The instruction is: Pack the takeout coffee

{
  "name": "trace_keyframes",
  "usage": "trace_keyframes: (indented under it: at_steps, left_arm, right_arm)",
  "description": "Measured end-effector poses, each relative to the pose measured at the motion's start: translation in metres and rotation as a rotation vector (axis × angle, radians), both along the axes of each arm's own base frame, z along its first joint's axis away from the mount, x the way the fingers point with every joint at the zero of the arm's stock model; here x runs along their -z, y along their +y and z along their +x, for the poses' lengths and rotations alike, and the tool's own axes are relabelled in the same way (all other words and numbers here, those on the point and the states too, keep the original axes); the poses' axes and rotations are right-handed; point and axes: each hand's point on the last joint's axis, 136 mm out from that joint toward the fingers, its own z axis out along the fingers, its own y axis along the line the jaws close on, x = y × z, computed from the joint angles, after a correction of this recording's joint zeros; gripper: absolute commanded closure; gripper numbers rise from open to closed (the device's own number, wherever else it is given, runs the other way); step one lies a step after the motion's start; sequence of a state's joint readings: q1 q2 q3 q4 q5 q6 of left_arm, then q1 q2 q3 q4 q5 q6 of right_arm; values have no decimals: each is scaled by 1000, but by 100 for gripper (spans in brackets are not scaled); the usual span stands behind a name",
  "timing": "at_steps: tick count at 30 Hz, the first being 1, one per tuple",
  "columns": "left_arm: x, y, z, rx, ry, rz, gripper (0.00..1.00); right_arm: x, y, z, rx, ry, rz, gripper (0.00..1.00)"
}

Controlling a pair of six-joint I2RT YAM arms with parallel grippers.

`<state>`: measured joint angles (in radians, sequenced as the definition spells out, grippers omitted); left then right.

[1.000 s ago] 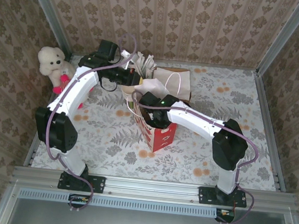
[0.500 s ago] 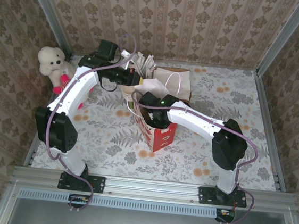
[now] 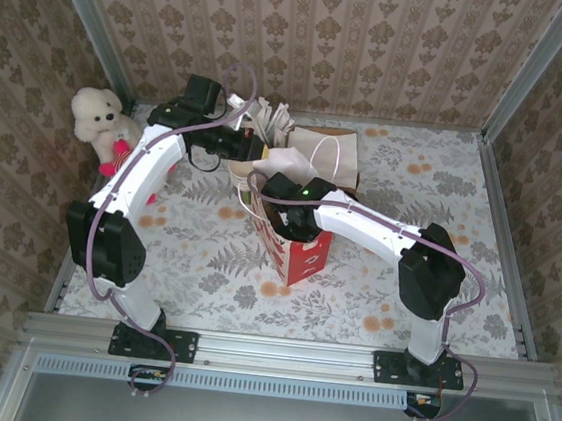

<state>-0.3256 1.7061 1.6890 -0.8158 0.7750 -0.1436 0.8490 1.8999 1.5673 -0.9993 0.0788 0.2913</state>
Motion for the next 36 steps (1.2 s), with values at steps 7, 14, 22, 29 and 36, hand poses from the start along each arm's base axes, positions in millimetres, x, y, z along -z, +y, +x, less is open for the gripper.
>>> trace_keyframes:
  at_steps: [7, 14, 22, 29, 36]
  left_arm:
    - [0, 0, 0, 0, 0, 0, 100]
    - [0, 0, 0, 0, 0, 0, 100]
    - [-1, -1, -1, 5, 1, -6, 100]
    - [-1, -1, -1, 8, 2, -9, 100]
    - [-2, -3, -3, 15, 5, -18, 100]
  right_arm:
    - [0, 0, 0, 0, 0, -1, 60]
    - [-1, 0, 0, 0, 0, 0, 56]
    - [-2, 0, 0, 0, -2, 3, 40]
    - [-4, 3, -1, -4, 2, 12, 20]
    - [-5, 9, -5, -3, 12, 24, 5]
